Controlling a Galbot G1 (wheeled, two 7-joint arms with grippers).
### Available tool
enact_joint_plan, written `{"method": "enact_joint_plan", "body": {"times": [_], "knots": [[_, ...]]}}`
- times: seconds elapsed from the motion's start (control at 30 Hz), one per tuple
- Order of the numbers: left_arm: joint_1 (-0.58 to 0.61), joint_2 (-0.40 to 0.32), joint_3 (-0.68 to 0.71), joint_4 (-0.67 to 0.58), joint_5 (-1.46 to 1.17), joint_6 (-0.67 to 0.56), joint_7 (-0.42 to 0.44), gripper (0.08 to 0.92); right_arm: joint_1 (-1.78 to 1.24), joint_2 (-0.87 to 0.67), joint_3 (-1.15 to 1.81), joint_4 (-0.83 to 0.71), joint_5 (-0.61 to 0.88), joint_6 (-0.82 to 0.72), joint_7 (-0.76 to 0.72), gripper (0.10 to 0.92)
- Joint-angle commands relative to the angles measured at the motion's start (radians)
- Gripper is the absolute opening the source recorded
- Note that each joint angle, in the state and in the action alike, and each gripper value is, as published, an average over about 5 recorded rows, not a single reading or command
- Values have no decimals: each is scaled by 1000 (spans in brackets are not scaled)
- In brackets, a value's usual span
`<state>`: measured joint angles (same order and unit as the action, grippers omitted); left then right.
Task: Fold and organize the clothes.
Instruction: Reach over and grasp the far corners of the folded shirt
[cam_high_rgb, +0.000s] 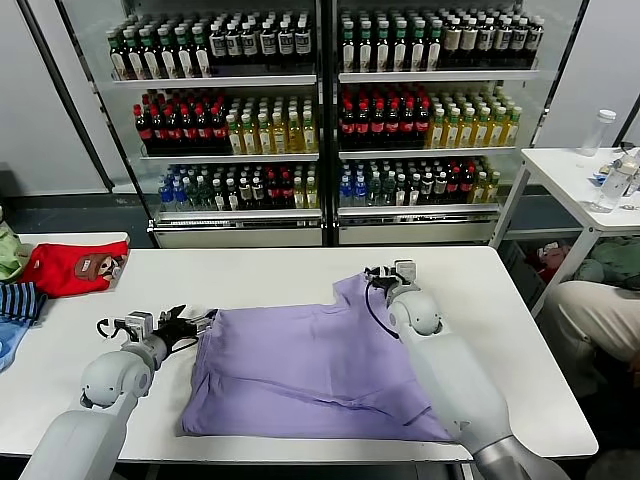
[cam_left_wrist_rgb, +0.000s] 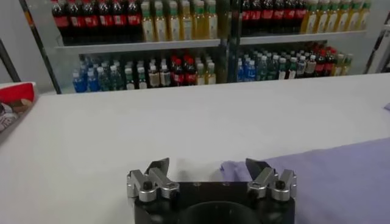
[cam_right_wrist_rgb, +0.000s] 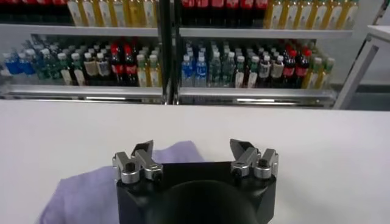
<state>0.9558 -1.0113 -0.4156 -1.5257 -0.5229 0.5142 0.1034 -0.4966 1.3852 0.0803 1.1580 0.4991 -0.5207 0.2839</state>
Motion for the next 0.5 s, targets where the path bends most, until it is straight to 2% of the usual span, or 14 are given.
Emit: {"method": "enact_joint_plan", "body": {"times": [0.03, 0.17, 0.27, 0.5], "knots": [[-18, 0, 7, 42, 6, -22, 21, 823, 42, 36, -5, -93, -21, 11, 3, 823], [-14, 1, 2, 39, 6, -31, 45, 823, 44, 38, -5, -93, -17, 13, 4, 820], [-10, 2, 0, 35, 5, -32, 55, 800, 44, 37, -3, -91, -10, 11, 7, 782], [6, -7, -1, 28, 7, -39, 59, 611, 33, 32, 15, -83, 2, 2, 10, 584]]}}
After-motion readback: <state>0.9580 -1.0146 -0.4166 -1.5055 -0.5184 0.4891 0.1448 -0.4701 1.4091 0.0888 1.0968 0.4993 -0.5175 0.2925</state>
